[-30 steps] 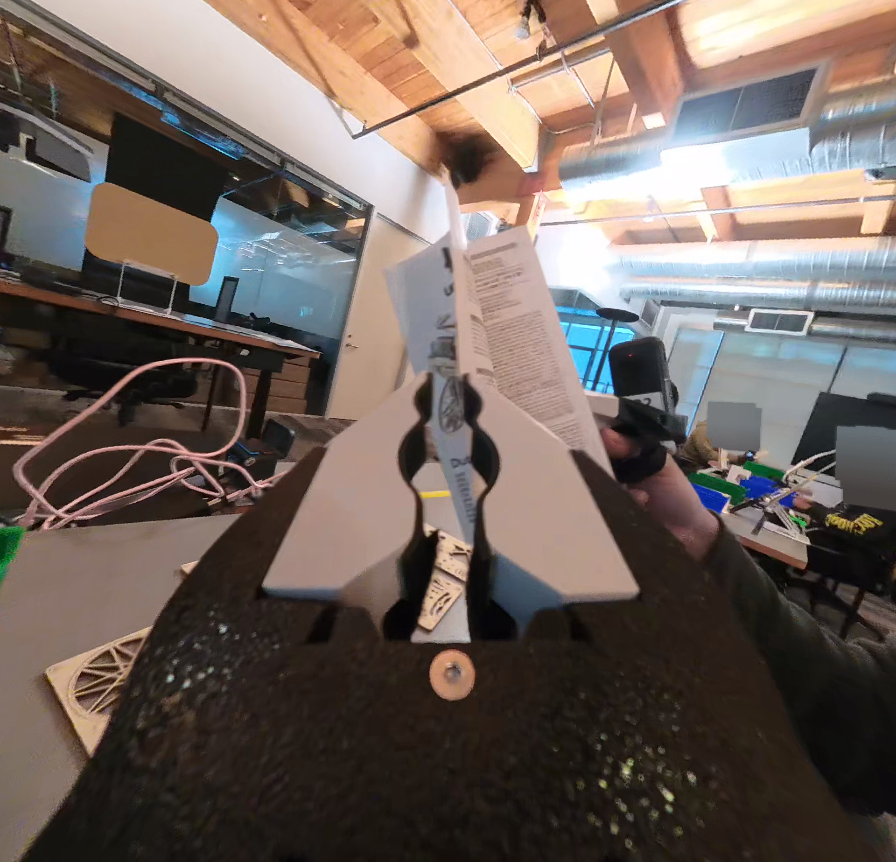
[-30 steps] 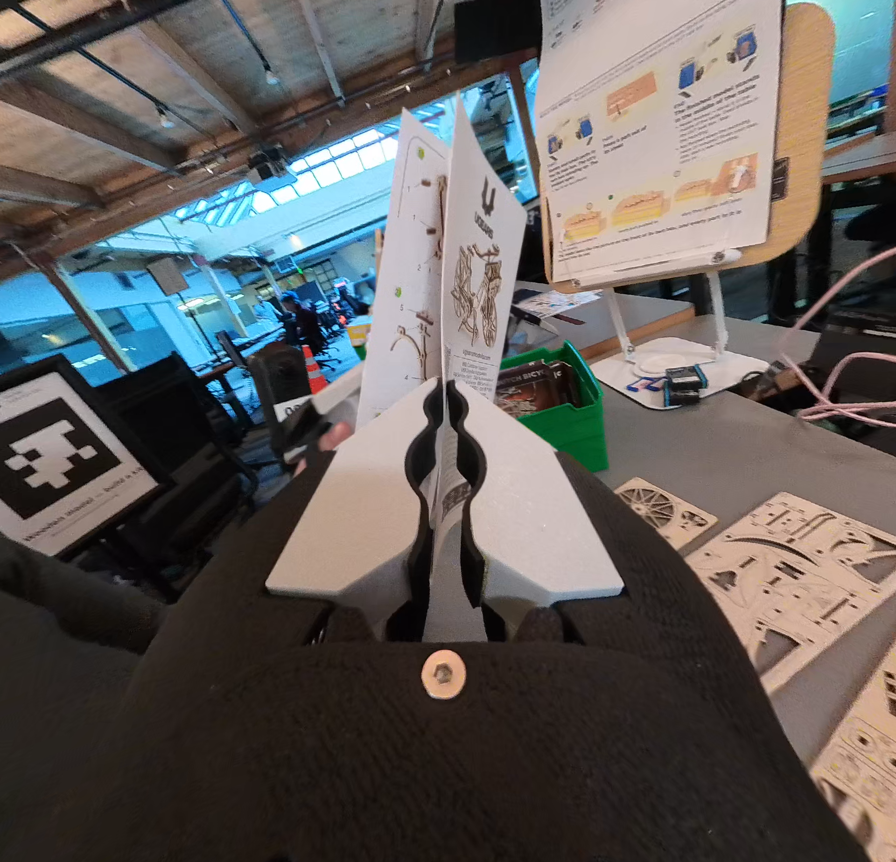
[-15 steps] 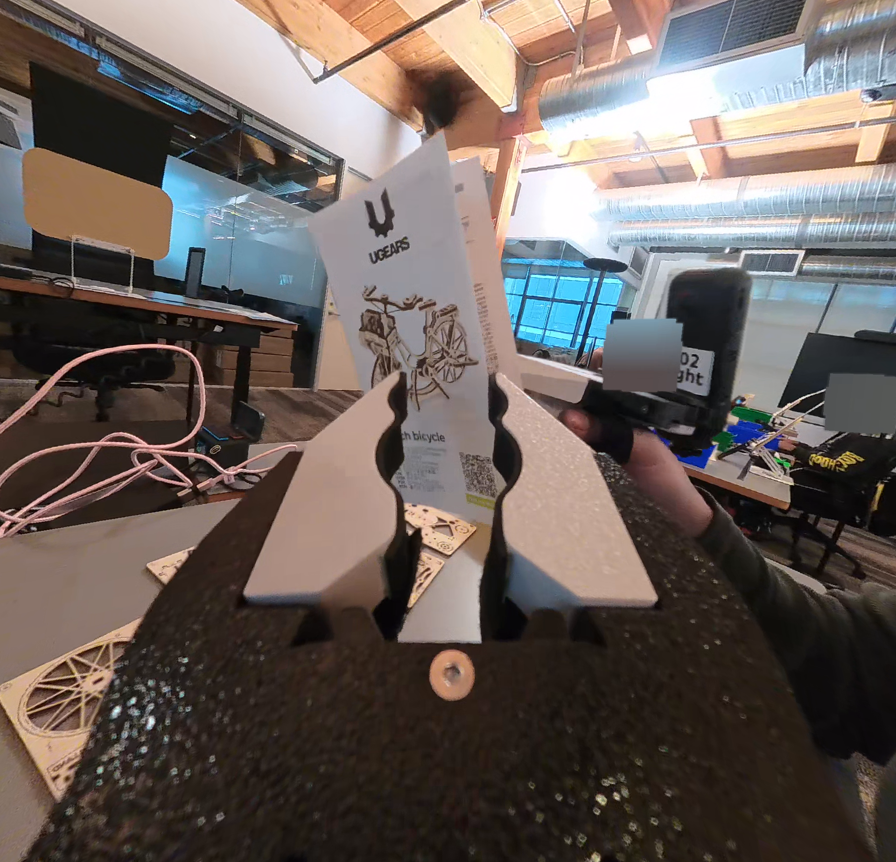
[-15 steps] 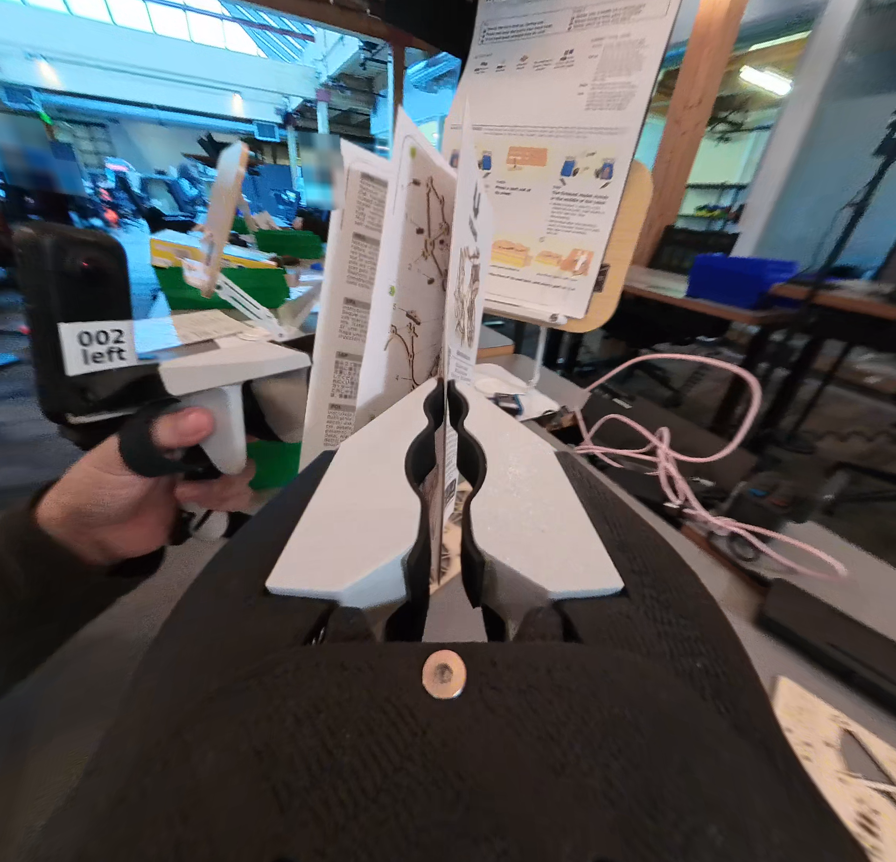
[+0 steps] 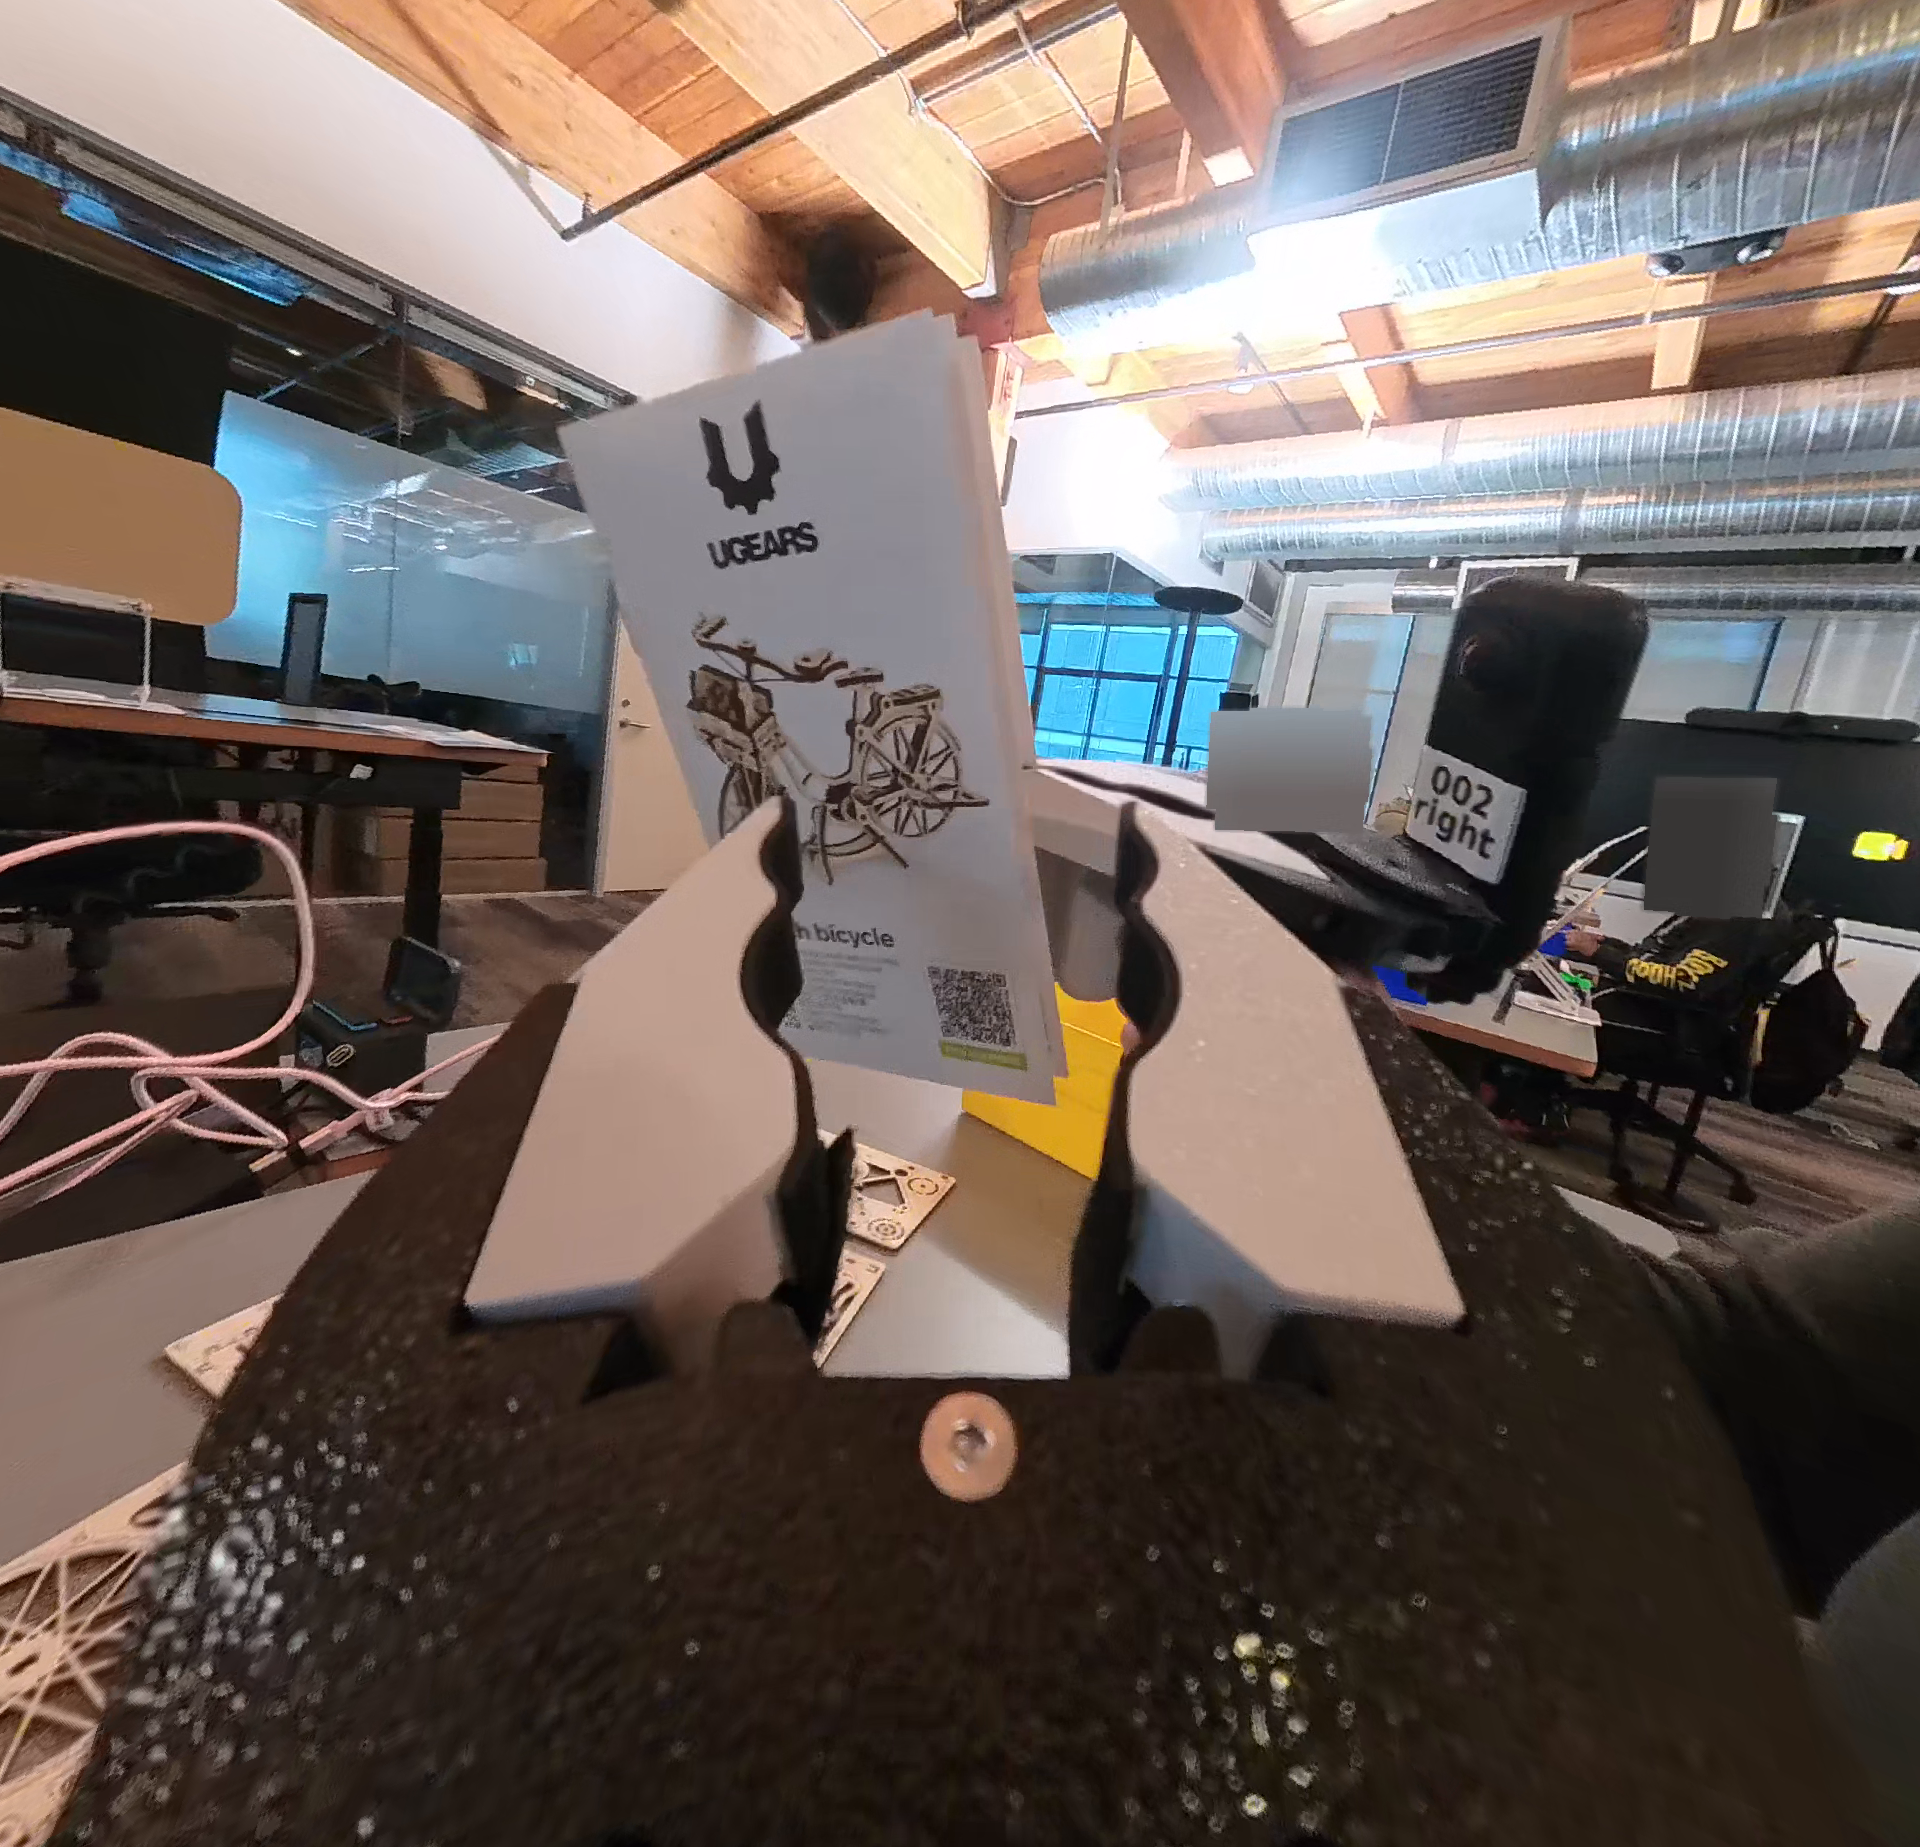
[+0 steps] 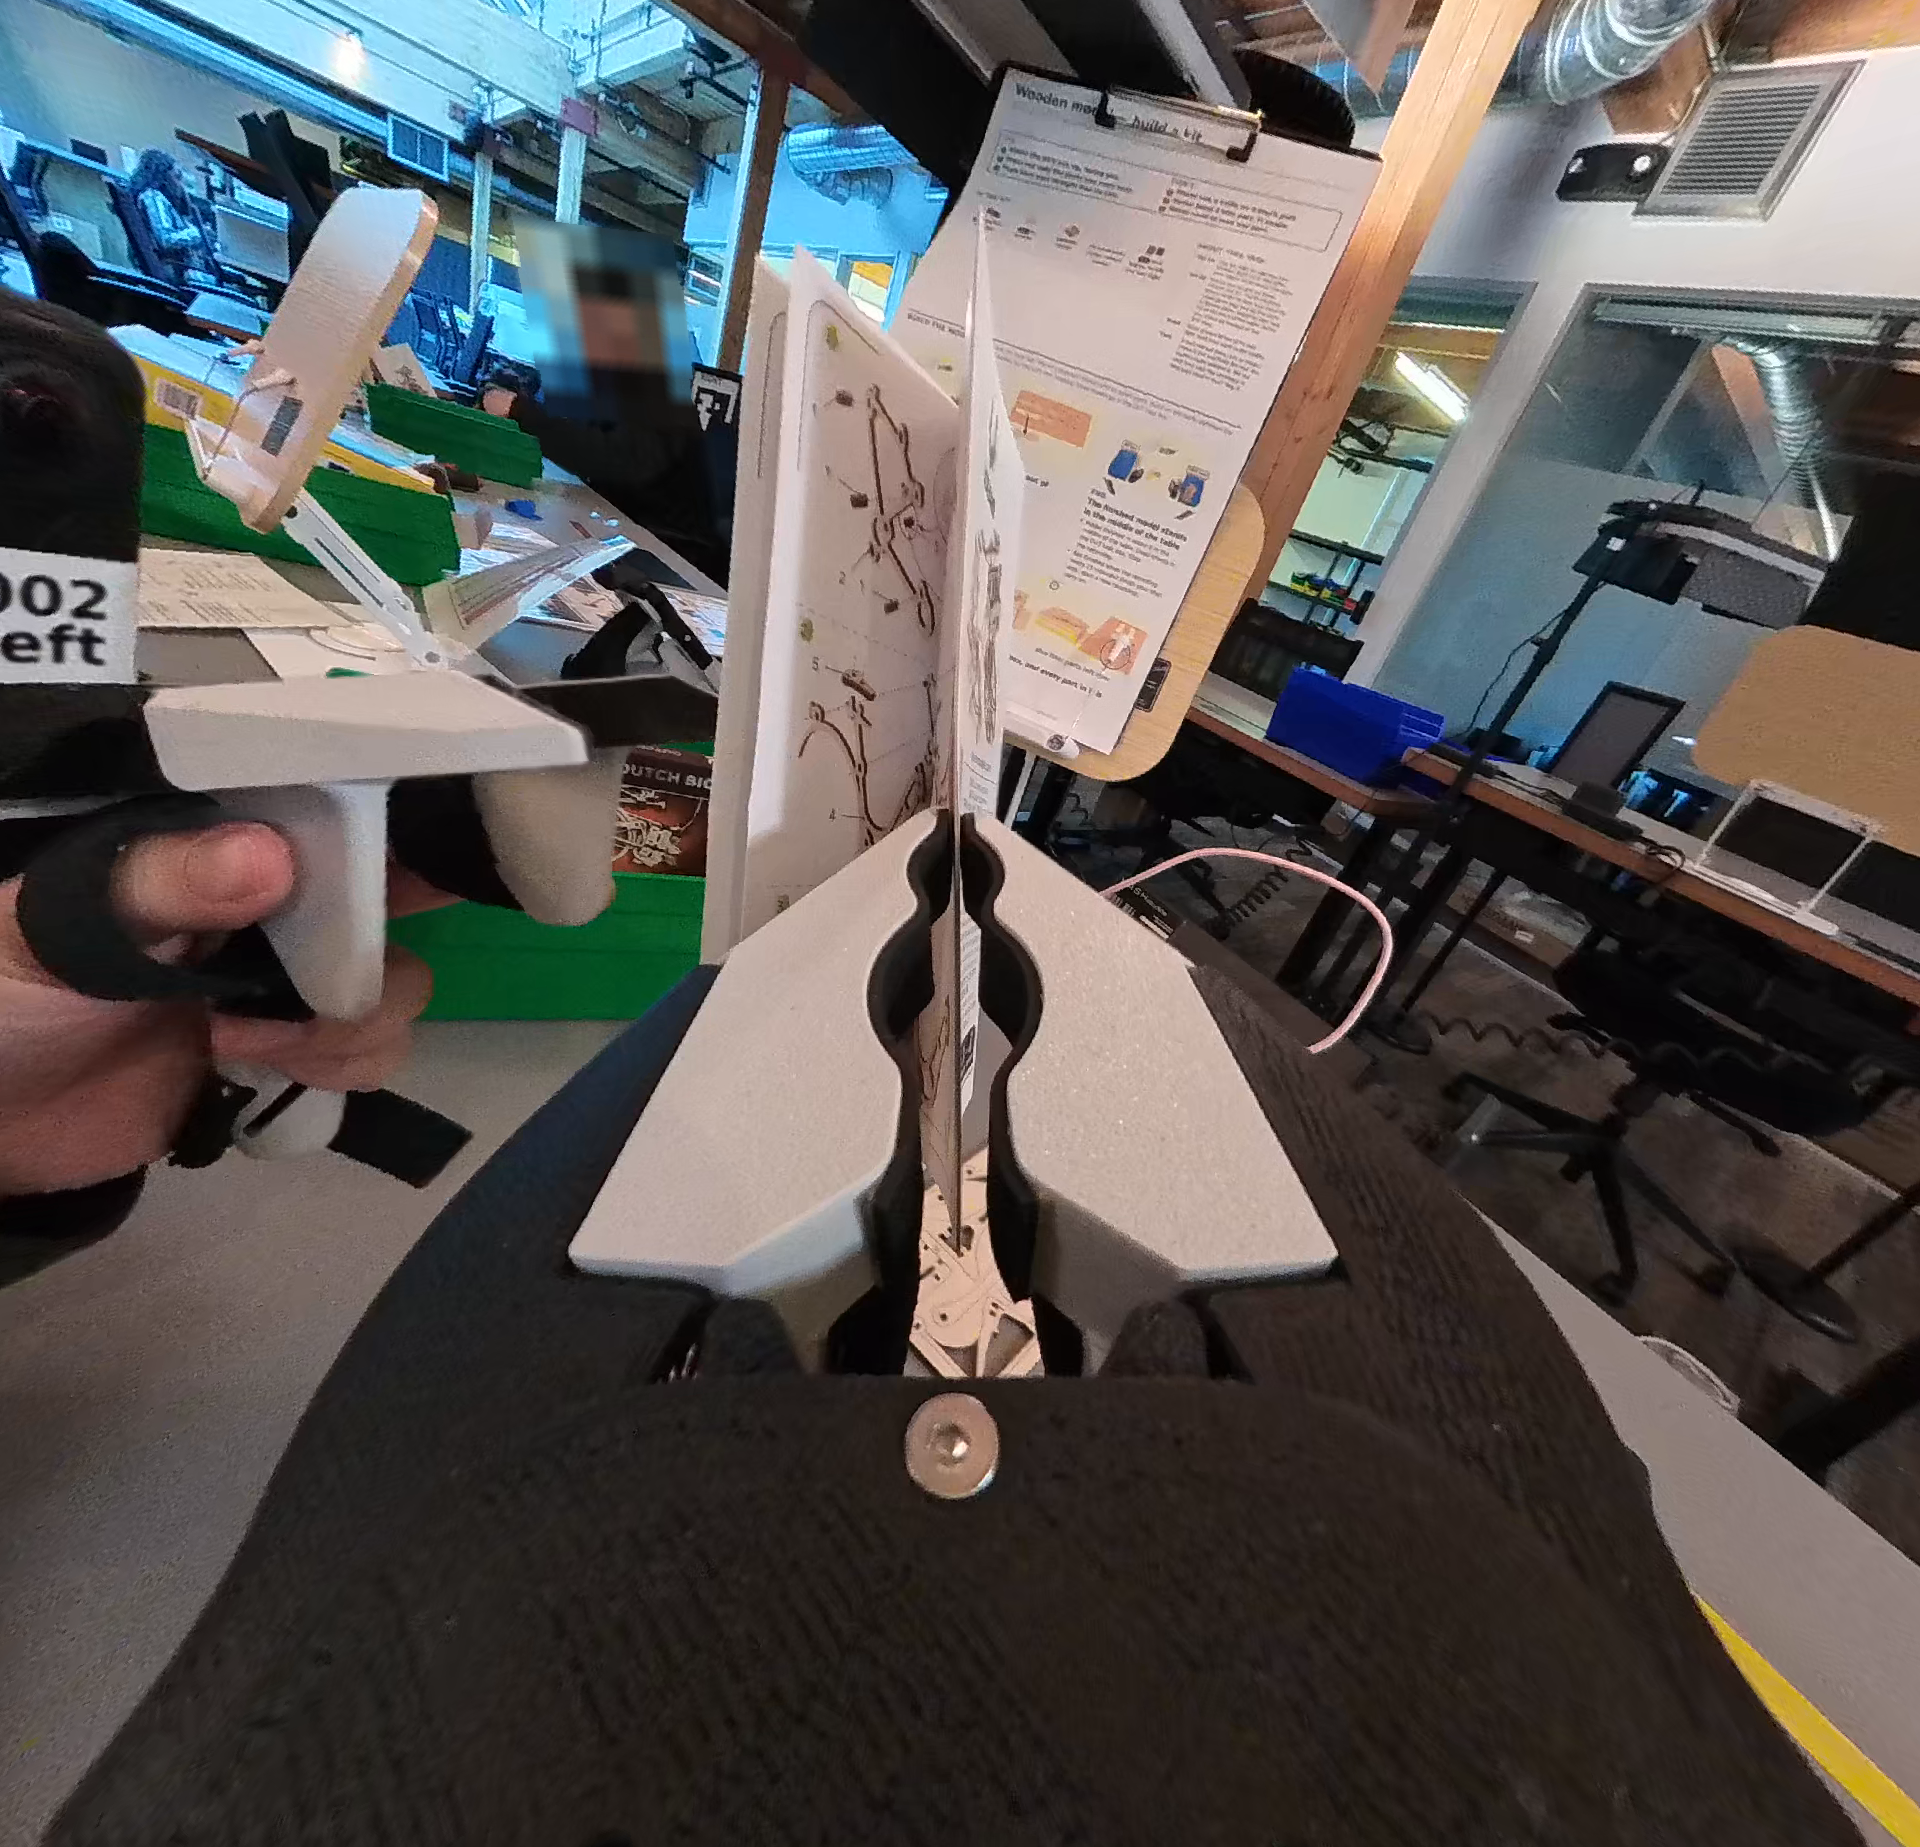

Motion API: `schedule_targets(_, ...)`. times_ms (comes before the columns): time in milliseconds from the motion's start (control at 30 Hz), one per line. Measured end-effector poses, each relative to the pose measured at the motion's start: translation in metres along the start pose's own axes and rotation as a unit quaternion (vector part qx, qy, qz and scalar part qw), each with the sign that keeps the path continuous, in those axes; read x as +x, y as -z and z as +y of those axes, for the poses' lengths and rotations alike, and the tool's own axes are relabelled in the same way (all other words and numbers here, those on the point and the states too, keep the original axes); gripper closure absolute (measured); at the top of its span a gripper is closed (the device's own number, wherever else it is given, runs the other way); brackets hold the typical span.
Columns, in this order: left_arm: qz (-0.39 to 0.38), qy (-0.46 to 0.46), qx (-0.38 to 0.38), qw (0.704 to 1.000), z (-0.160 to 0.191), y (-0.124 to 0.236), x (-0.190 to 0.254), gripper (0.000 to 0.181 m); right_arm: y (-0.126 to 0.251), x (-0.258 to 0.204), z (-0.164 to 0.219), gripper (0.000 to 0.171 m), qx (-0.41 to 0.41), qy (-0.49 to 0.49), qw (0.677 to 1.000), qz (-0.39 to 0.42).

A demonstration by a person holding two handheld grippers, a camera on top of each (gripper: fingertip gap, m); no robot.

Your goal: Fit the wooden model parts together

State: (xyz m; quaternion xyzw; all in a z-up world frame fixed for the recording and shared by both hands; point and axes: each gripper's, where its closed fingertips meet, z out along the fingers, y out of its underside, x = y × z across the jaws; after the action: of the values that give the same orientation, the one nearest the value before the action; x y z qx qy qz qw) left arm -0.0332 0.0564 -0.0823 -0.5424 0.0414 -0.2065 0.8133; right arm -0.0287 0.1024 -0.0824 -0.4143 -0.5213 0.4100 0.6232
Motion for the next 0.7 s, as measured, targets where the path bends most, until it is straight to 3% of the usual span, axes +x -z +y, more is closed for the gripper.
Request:
schedule_targets(33, 0.000, -0.003, -0.001, 1.000, 0.001, -0.002, 0.001, 0.122, 0.000, -0.001, -0.001, 0.171, 0.001, 0.000, 1.000, -0.001)
schedule_targets(233, 0.002, -0.009, -0.007, 1.000, 0.005, -0.009, 0.005, 0.125, 0.002, -0.004, -0.005, 0.171, 0.006, 0.002, 1.000, -0.006)
schedule_targets(433, 0.005, -0.019, -0.005, 1.000, 0.005, -0.009, 0.007, 0.152, 0.003, -0.006, -0.008, 0.171, 0.013, -0.017, 1.000, -0.022)
schedule_targets(600, 0.005, -0.025, 0.007, 1.000, 0.001, -0.003, 0.007, 0.169, 0.004, -0.005, -0.010, 0.171, 0.025, -0.095, 0.993, -0.064)
schedule_targets(700, -0.046, -0.096, -0.003, 0.994, -0.002, 0.002, -0.001, 0.181, 0.003, -0.004, -0.008, 0.171, 0.033, -0.180, 0.977, -0.110)
